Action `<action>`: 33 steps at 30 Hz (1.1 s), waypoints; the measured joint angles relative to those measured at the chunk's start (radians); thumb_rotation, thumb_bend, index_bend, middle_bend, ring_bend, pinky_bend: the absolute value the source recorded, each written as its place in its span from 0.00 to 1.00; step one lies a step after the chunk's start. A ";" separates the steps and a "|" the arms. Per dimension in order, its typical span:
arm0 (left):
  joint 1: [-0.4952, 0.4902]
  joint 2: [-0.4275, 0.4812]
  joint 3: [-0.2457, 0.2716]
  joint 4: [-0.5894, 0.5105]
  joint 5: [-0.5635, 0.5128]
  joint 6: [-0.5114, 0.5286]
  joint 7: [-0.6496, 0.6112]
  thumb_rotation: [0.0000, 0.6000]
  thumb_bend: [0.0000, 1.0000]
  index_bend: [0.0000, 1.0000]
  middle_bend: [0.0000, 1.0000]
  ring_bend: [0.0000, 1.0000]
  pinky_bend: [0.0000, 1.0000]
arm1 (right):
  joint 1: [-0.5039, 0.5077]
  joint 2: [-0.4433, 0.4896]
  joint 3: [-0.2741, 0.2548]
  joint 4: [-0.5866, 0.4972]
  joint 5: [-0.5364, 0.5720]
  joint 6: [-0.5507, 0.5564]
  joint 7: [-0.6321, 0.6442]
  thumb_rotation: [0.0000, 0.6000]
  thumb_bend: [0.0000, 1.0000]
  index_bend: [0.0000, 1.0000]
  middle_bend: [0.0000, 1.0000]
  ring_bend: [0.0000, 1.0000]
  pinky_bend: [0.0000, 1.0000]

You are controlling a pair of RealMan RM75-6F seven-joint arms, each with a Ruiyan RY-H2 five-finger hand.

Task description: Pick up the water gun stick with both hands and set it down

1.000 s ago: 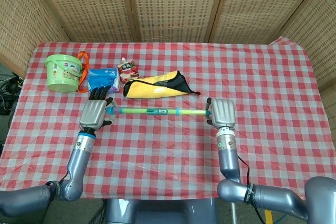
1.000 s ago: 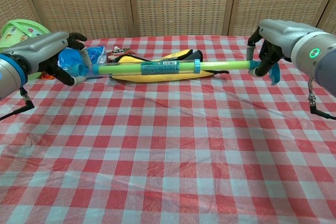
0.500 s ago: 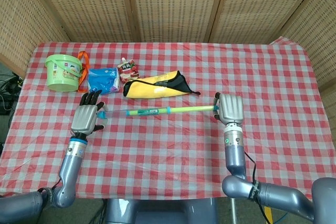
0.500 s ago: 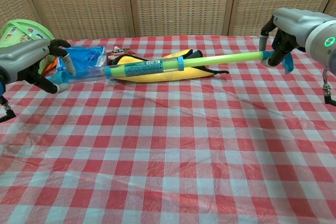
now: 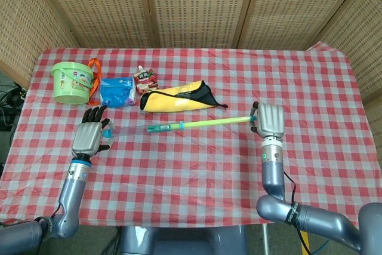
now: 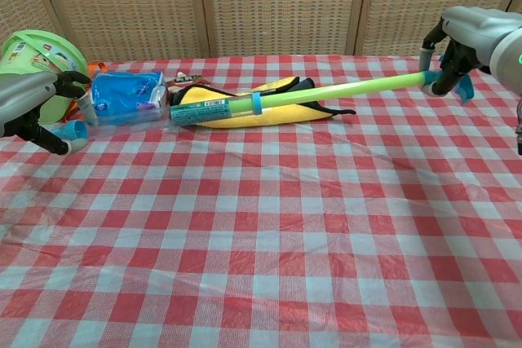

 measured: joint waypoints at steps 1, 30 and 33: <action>0.001 0.000 -0.001 0.002 0.001 -0.001 -0.002 1.00 0.45 0.52 0.00 0.00 0.00 | 0.000 0.002 0.001 0.001 0.001 0.000 0.000 1.00 0.59 0.81 1.00 1.00 0.88; 0.005 -0.016 -0.017 0.011 0.006 -0.019 0.026 1.00 0.45 0.51 0.00 0.00 0.00 | -0.032 0.049 0.010 0.053 0.006 0.043 0.003 1.00 0.59 0.81 1.00 1.00 0.88; 0.002 -0.018 -0.020 0.009 0.009 -0.017 0.033 1.00 0.45 0.51 0.00 0.00 0.00 | -0.039 0.054 0.009 0.053 0.005 0.046 0.004 1.00 0.59 0.81 1.00 1.00 0.88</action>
